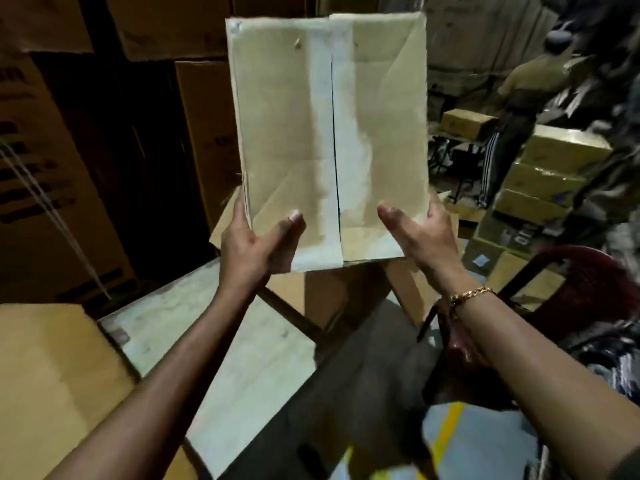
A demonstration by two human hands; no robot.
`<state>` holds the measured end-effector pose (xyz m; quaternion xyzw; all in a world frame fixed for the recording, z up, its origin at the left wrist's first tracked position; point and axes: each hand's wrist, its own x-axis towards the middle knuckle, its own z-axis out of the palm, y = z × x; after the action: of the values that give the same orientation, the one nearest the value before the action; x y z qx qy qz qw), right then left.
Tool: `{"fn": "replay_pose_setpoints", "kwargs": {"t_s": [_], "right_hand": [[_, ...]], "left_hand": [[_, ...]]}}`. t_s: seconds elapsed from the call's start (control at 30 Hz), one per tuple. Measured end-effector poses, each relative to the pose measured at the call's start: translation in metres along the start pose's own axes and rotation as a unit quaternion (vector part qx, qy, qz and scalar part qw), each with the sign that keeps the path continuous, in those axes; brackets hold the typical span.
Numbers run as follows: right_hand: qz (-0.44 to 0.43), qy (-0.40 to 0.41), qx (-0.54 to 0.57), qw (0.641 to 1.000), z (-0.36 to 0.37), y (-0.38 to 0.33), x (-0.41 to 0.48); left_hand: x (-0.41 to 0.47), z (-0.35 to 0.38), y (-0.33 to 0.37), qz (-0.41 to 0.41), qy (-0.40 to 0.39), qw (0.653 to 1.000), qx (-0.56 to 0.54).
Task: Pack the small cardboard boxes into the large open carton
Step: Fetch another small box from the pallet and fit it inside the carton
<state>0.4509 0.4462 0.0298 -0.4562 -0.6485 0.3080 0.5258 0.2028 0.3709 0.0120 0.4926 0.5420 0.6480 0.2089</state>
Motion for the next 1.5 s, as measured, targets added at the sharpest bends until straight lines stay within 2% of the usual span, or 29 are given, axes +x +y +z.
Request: {"fn": "replay_pose_setpoints", "kwargs": {"t_s": [0.17,0.37,0.5,0.63,0.8,0.9,0.97,1.2,1.27,1.37,1.5], "right_hand": [[-0.024,0.006,0.017,1.0,-0.029,0.018,0.098],[-0.049,0.002,0.008,0.999,-0.049,0.043,0.205],[-0.024,-0.055,-0.004,0.998,-0.055,0.071,0.272],[0.012,-0.133,-0.043,0.99,-0.048,0.102,0.328],[0.024,-0.247,-0.097,0.964,-0.03,0.158,0.399],[0.021,-0.331,-0.098,0.938,-0.019,0.196,0.435],[0.028,-0.391,-0.088,0.916,-0.01,0.221,0.456],[0.063,-0.554,-0.146,0.817,0.042,0.278,0.487],[0.093,-0.573,-0.156,0.799,0.053,0.288,0.483],[0.14,-0.562,-0.181,0.795,0.068,0.304,0.477],[0.121,-0.568,-0.256,0.773,0.082,0.313,0.475]], "left_hand": [[0.076,0.072,-0.006,0.047,0.007,0.999,-0.013],[0.165,0.148,-0.016,0.033,0.014,0.999,0.003],[0.205,0.182,-0.032,0.009,0.028,0.999,0.025],[0.23,0.2,-0.058,-0.064,0.05,0.995,0.05],[0.242,0.236,-0.087,-0.151,0.119,0.968,0.158],[0.241,0.257,-0.108,-0.207,0.144,0.961,0.115],[0.243,0.269,-0.13,-0.258,0.159,0.948,0.096],[0.248,0.293,-0.188,-0.404,0.123,0.878,0.224],[0.251,0.297,-0.201,-0.428,0.118,0.856,0.264],[0.253,0.305,-0.208,-0.451,0.092,0.823,0.334],[0.254,0.313,-0.214,-0.458,0.014,0.775,0.435]]}}
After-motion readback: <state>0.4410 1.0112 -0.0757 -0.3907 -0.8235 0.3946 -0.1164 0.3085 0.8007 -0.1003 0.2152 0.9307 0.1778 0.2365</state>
